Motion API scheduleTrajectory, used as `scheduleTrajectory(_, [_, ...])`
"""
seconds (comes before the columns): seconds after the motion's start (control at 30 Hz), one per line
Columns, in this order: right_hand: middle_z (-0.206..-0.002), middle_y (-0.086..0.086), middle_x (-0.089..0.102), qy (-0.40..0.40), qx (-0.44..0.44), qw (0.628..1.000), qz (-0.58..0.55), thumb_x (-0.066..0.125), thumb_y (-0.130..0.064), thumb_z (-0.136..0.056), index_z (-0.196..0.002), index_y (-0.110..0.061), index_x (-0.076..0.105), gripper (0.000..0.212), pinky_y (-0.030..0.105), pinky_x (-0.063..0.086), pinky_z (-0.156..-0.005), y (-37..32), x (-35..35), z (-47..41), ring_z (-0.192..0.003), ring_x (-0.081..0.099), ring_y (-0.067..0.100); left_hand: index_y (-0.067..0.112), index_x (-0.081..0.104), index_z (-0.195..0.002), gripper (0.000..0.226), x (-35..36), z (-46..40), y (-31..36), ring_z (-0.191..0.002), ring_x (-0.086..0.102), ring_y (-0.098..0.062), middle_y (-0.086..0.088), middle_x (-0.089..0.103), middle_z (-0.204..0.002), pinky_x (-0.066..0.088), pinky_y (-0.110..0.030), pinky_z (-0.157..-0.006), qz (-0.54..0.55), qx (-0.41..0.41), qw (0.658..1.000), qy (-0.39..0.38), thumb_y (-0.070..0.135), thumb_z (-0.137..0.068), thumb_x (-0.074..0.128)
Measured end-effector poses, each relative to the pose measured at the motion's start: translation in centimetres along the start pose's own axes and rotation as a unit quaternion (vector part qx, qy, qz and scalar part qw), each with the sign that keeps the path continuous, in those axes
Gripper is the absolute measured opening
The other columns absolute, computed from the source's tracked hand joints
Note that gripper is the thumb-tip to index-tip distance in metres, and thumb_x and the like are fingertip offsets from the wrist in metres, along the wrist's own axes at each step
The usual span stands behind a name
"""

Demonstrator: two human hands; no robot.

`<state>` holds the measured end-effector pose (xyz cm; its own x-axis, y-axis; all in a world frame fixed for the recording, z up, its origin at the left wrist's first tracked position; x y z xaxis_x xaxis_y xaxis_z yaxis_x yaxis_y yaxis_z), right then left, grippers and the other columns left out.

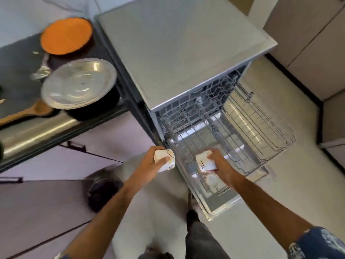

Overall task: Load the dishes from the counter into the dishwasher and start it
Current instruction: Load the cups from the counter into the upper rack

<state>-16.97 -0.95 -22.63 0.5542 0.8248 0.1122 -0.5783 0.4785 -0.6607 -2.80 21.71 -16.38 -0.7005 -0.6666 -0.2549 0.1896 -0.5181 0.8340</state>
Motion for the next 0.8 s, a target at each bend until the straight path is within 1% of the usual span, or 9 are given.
scheduleTrajectory(0.07, [-0.128,0.012,0.051,0.029,-0.046,0.986,0.156,0.056,-0.014,-0.095,-0.124,-0.029,0.051,0.034,0.028,0.056,-0.069,-1.3,-2.5,-3.1,-0.1,0.06,0.023,0.047,0.054,-0.108,0.029,1.7,-3.1,0.2,-0.092,0.063,0.0,0.008,0.06,-0.109,0.05,-0.017,-0.06,-0.02,0.001,1.0,-0.017,0.03,-0.092,0.071])
scheduleTrajectory(0.17, [-0.132,0.008,0.044,0.027,-0.088,0.948,0.306,0.07,-0.018,-0.087,-0.133,-0.027,0.048,0.052,0.039,0.049,-0.096,-2.3,-3.1,-6.8,-0.114,0.053,0.023,0.056,0.051,-0.108,0.035,2.9,-6.6,0.3,-0.1,0.058,0.005,0.01,0.056,-0.117,0.053,-0.016,-0.071,-0.069,0.021,0.997,-0.027,0.037,-0.087,0.072])
scheduleTrajectory(0.23, [-0.134,0.01,0.043,-0.013,-0.108,0.921,0.375,0.077,-0.018,-0.082,-0.138,-0.019,0.046,0.064,0.039,0.046,-0.1,-2.2,-2.2,-9.0,-0.117,0.052,0.026,0.052,0.051,-0.114,0.038,3.5,-8.7,0.4,-0.101,0.058,0.002,0.007,0.054,-0.12,0.054,-0.019,-0.073,-0.096,0.025,0.995,-0.03,0.041,-0.085,0.072])
scheduleTrajectory(0.33, [-0.136,0.016,0.044,-0.047,-0.128,0.874,0.466,0.082,-0.018,-0.078,-0.141,-0.009,0.044,0.074,0.035,0.042,-0.1,-1.2,-0.3,-11.7,-0.121,0.05,0.031,0.045,0.049,-0.122,0.043,4.0,-11.0,0.6,-0.106,0.057,-0.01,0.002,0.052,-0.122,0.055,-0.029,-0.083,-0.145,0.024,0.988,-0.039,0.041,-0.085,0.071])
scheduleTrajectory(0.4, [-0.135,0.015,0.046,-0.055,-0.133,0.852,0.503,0.083,-0.018,-0.075,-0.141,-0.009,0.044,0.077,0.033,0.042,-0.096,-0.3,0.5,-13.1,-0.119,0.051,0.032,0.043,0.049,-0.124,0.044,4.4,-12.3,1.1,-0.107,0.057,-0.012,0.001,0.051,-0.123,0.055,-0.031,-0.084,-0.152,0.024,0.987,-0.053,0.038,-0.086,0.07])
scheduleTrajectory(0.53, [-0.134,0.013,0.049,-0.045,-0.13,0.831,0.539,0.082,-0.017,-0.074,-0.143,-0.012,0.044,0.079,0.04,0.048,-0.093,1.2,1.4,-14.5,-0.116,0.053,0.035,0.044,0.045,-0.126,0.046,4.8,-14.2,1.3,-0.102,0.053,-0.006,0.002,0.044,-0.123,0.045,-0.013,-0.071,-0.178,0.015,0.982,-0.056,0.029,-0.089,0.067])
scheduleTrajectory(0.6, [-0.135,0.014,0.049,-0.039,-0.127,0.818,0.559,0.083,-0.017,-0.074,-0.144,-0.013,0.043,0.081,0.045,0.048,-0.095,2.0,1.6,-14.9,-0.118,0.051,0.036,0.043,0.044,-0.128,0.05,5.2,-14.9,1.2,-0.1,0.054,-0.008,0.0,0.041,-0.123,0.044,-0.009,-0.066,-0.19,0.009,0.98,-0.065,0.025,-0.088,0.067])
scheduleTrajectory(0.7, [-0.142,0.016,0.044,-0.073,-0.097,0.818,0.562,0.081,-0.01,-0.077,-0.15,-0.013,0.036,0.086,0.045,0.044,-0.102,2.3,1.6,-15.6,-0.127,0.047,0.037,0.041,0.044,-0.13,0.053,6.0,-15.7,1.4,-0.104,0.053,-0.014,-0.001,0.038,-0.127,0.047,-0.016,-0.072,-0.21,0.008,0.974,-0.083,0.022,-0.087,0.068])
scheduleTrajectory(0.8, [-0.148,0.017,0.041,-0.106,-0.069,0.817,0.562,0.073,-0.009,-0.084,-0.154,-0.013,0.029,0.082,0.037,0.039,-0.106,1.8,1.0,-16.1,-0.133,0.044,0.033,0.038,0.042,-0.133,0.056,6.9,-16.5,2.0,-0.109,0.053,-0.022,-0.003,0.037,-0.131,0.053,-0.026,-0.082,-0.234,0.014,0.968,-0.091,0.023,-0.086,0.068])
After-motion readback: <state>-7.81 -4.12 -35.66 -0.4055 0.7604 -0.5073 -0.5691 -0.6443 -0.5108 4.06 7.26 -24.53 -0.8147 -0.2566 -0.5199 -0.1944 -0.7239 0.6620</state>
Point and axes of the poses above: each hand's wrist, its own z-axis away from the middle knuckle, its own x-axis out of the palm, y = z × x, the point moved 6 cm from there along -z, towards the middle knuckle
